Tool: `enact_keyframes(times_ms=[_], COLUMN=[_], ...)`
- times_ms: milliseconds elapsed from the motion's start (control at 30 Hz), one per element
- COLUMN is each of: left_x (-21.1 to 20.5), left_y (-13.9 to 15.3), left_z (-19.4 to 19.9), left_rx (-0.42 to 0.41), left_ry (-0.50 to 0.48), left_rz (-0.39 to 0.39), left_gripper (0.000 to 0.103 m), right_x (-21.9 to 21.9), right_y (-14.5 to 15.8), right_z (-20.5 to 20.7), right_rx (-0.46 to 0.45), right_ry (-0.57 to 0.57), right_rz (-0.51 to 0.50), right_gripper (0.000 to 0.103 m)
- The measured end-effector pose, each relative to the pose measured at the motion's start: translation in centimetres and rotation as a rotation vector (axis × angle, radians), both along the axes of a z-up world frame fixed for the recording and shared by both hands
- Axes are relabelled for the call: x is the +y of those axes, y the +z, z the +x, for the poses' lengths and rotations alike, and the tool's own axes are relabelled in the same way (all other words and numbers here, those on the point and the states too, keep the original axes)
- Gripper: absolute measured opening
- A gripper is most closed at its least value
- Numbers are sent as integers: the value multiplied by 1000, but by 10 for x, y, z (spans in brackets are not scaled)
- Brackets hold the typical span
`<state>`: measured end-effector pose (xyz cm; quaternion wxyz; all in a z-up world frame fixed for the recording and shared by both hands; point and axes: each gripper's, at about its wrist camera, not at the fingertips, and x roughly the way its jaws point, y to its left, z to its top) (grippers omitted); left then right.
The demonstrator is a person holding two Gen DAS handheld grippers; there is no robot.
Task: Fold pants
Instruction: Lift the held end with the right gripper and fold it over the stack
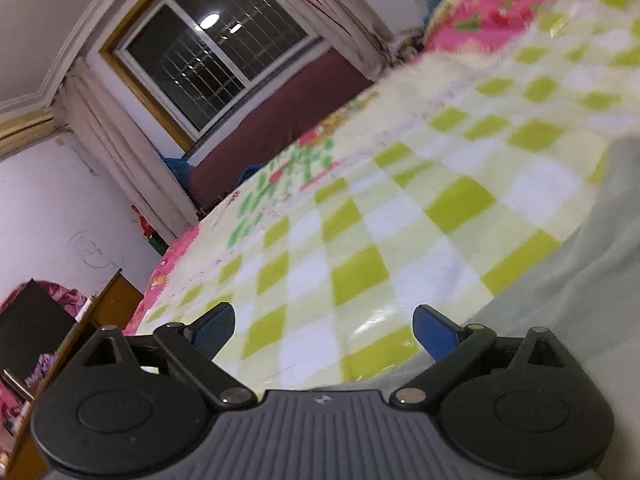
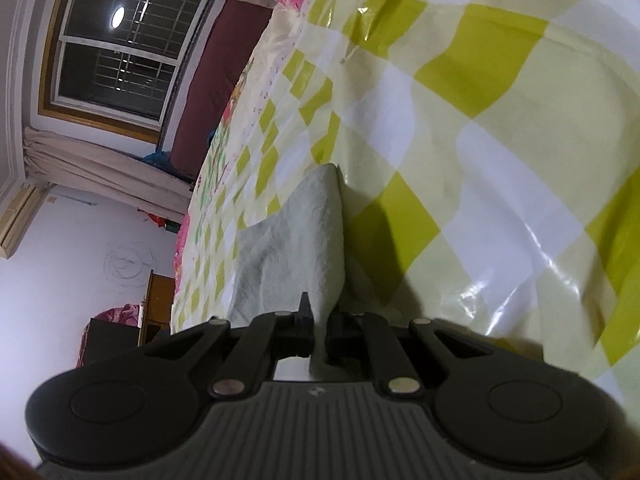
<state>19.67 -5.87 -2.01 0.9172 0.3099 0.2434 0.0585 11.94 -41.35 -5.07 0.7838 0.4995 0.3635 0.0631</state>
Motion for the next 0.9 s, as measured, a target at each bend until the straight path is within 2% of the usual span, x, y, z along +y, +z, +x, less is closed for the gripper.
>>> enact_keyframes(times_ms=[67, 133, 200, 267, 333, 367, 500, 600, 767, 900], left_x=[4, 0, -12, -29, -41, -43, -31, -17, 19, 42], left_y=[15, 18, 9, -10, -33, -39, -27, -24, -15, -16], left_z=[-36, -72, -106, -123, -124, -126, -129, -137, -152, -158], left_rx=[-26, -37, -50, -15, 37, 28, 29, 24, 53, 71], left_ry=[-59, -157, -277, -360, -371, -374, -373, -363, -327, -300], left_rz=[-51, -68, -52, 2, 70, 83, 6, -31, -122, -131], left_gripper=[103, 103, 103, 103, 103, 103, 103, 103, 103, 103], right_x=[1, 3, 9, 17, 31, 39, 84, 126, 212, 276], right_y=[3, 9, 18, 35, 57, 68, 108, 124, 124, 102], right_z=[-2, -2, -1, 1, 5, 7, 20, 40, 75, 95], right_rx=[5, 6, -2, -16, -40, -49, -93, -106, -84, -8], right_ry=[-2, -3, -2, 6, 32, 48, 112, 160, 305, 390], right_rz=[-4, -1, -8, -18, -45, -62, -126, -161, -242, -301], right_gripper=[6, 7, 7, 7, 6, 6, 7, 6, 7, 7])
